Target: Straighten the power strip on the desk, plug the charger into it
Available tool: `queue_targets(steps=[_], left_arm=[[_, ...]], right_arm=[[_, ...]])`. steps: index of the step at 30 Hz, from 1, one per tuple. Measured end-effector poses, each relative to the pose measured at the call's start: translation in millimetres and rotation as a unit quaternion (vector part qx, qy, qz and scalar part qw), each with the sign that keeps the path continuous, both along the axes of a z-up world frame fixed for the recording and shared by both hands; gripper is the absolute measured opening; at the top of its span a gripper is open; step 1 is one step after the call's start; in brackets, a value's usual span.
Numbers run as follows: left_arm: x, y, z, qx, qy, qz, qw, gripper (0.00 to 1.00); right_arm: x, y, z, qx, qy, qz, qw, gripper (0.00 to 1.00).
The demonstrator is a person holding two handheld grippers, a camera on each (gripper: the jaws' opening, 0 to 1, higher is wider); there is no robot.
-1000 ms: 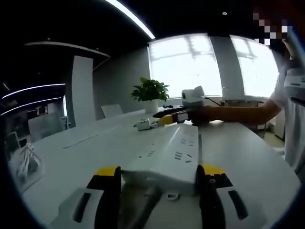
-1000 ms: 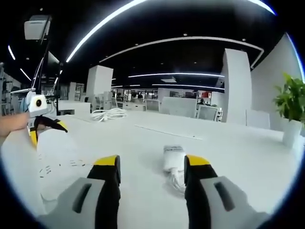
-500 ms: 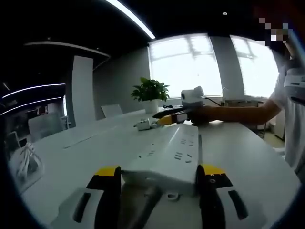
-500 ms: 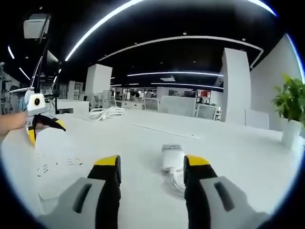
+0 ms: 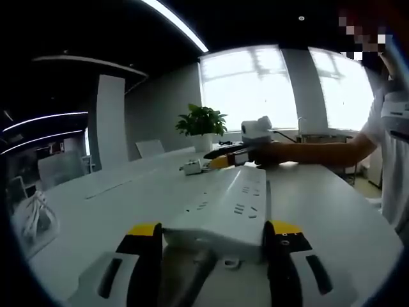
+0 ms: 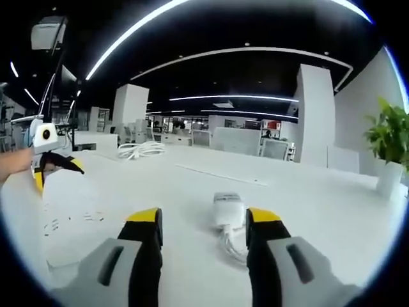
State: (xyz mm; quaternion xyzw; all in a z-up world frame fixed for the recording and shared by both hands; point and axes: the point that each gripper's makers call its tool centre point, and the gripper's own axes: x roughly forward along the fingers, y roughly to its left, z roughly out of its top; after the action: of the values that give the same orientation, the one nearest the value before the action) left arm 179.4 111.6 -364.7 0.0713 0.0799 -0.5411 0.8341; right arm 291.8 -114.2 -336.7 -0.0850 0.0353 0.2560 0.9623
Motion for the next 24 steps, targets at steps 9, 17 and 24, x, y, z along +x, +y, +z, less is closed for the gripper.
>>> queue_targets(steps=[9, 17, 24], left_arm=[[-0.3, 0, 0.0, 0.000, 0.000, 0.000, 1.0000, 0.67], [-0.1, 0, 0.1, 0.000, 0.000, 0.000, 1.0000, 0.67], [0.3, 0, 0.2, -0.001, 0.000, 0.000, 1.0000, 0.67]], right_arm=[[3, -4, -0.4, 0.001, 0.000, -0.008, 1.0000, 0.46], [6, -7, -2.5, 0.000, 0.004, -0.014, 0.9999, 0.45], [17, -17, -2.8, 0.016, 0.011, -0.031, 0.9993, 0.46]])
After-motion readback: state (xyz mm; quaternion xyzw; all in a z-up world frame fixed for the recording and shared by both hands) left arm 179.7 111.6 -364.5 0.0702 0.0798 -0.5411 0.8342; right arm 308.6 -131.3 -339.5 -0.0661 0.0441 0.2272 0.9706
